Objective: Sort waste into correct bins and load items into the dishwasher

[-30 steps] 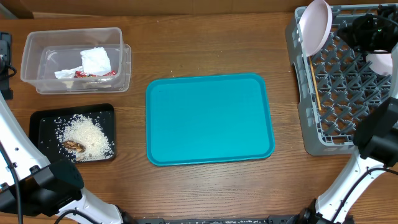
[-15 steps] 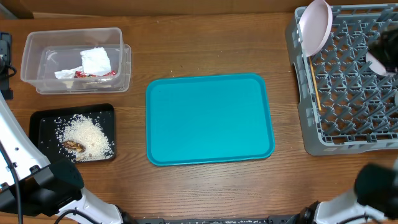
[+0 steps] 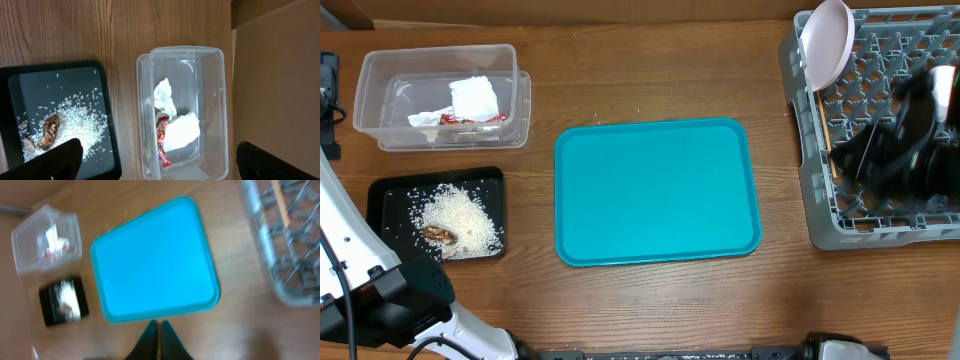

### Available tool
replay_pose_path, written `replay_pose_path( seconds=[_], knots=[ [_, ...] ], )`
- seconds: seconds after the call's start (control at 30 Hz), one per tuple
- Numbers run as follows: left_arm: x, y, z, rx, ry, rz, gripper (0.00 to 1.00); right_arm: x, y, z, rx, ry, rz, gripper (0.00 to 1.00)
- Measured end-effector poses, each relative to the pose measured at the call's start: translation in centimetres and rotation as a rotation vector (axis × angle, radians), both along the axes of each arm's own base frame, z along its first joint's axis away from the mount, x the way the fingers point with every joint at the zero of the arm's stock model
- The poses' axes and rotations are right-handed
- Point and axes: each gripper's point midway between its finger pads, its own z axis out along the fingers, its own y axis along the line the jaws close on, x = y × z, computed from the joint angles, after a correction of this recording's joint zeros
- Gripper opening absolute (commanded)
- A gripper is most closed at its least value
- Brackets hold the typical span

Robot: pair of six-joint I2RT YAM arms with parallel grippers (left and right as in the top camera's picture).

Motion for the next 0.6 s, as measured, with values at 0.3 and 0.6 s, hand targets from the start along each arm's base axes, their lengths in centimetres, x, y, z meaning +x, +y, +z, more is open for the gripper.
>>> replay_pose_path(
  seconds=[0.3, 0.6],
  knots=[
    [0.0, 0.0, 0.0, 0.0, 0.0, 0.0, 1.0, -5.3, 1.2, -1.7, -0.031, -0.01, 0.053, 1.0],
    [0.0, 0.0, 0.0, 0.0, 0.0, 0.0, 1.0, -4.9, 1.0, -2.1, -0.038, 0.008, 0.053, 1.0]
  ],
)
